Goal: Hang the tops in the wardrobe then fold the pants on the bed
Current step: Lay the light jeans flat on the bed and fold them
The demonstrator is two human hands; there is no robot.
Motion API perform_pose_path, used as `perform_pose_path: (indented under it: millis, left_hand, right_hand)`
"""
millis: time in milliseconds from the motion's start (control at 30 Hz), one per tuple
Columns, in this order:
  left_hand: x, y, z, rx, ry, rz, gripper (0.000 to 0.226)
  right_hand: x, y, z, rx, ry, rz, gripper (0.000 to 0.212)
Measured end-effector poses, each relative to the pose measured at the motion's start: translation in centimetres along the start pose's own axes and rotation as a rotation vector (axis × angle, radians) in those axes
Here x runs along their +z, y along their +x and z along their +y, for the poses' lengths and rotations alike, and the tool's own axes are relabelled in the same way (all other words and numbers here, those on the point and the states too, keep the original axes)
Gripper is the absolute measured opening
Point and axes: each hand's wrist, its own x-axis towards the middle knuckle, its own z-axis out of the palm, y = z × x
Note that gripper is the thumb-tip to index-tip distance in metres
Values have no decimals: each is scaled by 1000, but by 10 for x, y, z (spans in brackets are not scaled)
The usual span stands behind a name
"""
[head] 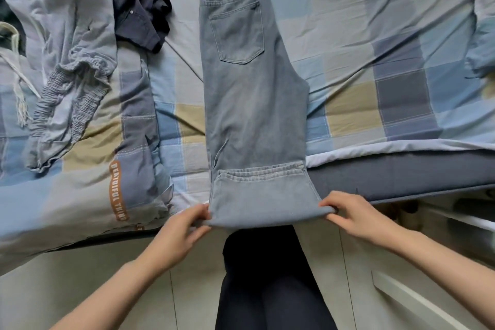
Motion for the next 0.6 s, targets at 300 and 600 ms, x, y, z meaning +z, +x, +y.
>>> perform_pose_path:
  millis: [300, 600]
  left_hand:
    - [-158, 197, 58, -101, -579, 291, 16]
    - [-56, 280, -17, -531, -470, 283, 34]
  right_hand:
    - [-156, 183, -26, -4, 548, 271, 31]
    - [-77, 279, 41, 548, 785, 9, 39]
